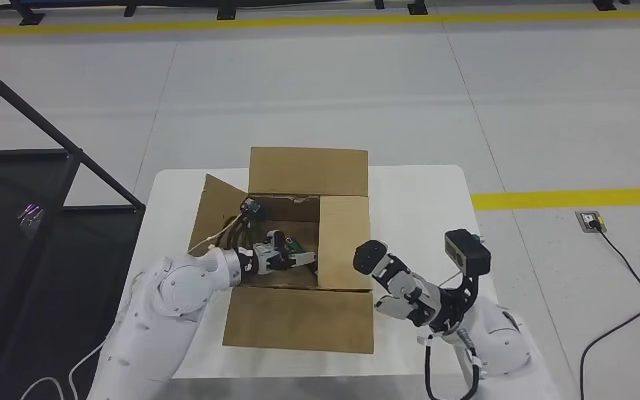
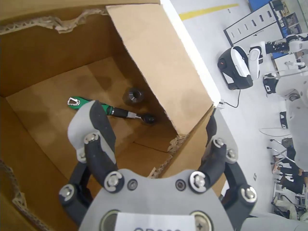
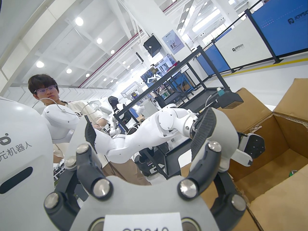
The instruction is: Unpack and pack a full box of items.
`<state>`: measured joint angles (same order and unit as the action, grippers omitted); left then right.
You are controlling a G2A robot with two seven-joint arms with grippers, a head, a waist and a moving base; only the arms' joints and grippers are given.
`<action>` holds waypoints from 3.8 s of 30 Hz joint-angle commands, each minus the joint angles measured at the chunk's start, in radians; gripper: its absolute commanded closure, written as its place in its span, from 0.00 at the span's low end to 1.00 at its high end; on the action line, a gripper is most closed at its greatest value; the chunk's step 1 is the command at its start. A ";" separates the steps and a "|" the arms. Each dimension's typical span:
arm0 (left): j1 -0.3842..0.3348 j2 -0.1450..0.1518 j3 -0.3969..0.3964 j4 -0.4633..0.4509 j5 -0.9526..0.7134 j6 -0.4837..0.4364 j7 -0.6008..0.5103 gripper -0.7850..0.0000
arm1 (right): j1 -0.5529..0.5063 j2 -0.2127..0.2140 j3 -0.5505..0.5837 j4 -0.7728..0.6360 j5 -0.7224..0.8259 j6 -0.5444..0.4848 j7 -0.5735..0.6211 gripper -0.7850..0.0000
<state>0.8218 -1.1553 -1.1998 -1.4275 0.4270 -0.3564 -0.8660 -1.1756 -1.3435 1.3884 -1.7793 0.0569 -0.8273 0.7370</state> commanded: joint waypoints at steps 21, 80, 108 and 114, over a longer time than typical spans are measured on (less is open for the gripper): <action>-0.213 -0.071 0.194 0.393 -0.460 -0.143 -0.165 0.00 | -0.050 0.031 0.017 -0.055 -0.027 0.032 -0.065 0.00; -0.416 -0.302 0.592 0.476 -0.446 0.019 0.237 0.00 | -0.380 0.090 0.255 -0.121 -0.015 -0.185 -0.416 0.00; 0.015 -0.094 -0.173 -0.194 -0.425 -0.019 0.036 0.00 | -0.098 0.095 0.089 -0.324 -0.591 0.314 -0.172 0.00; 0.262 -0.052 -0.474 -0.377 -0.473 -0.041 0.043 0.00 | 0.182 0.079 -0.185 -0.239 -0.827 0.496 0.063 0.00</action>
<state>1.0364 -1.2121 -1.6158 -1.7879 -0.0352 -0.3886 -0.8243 -1.0576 -1.2600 1.2635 -2.0473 -0.7340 -0.3634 0.7607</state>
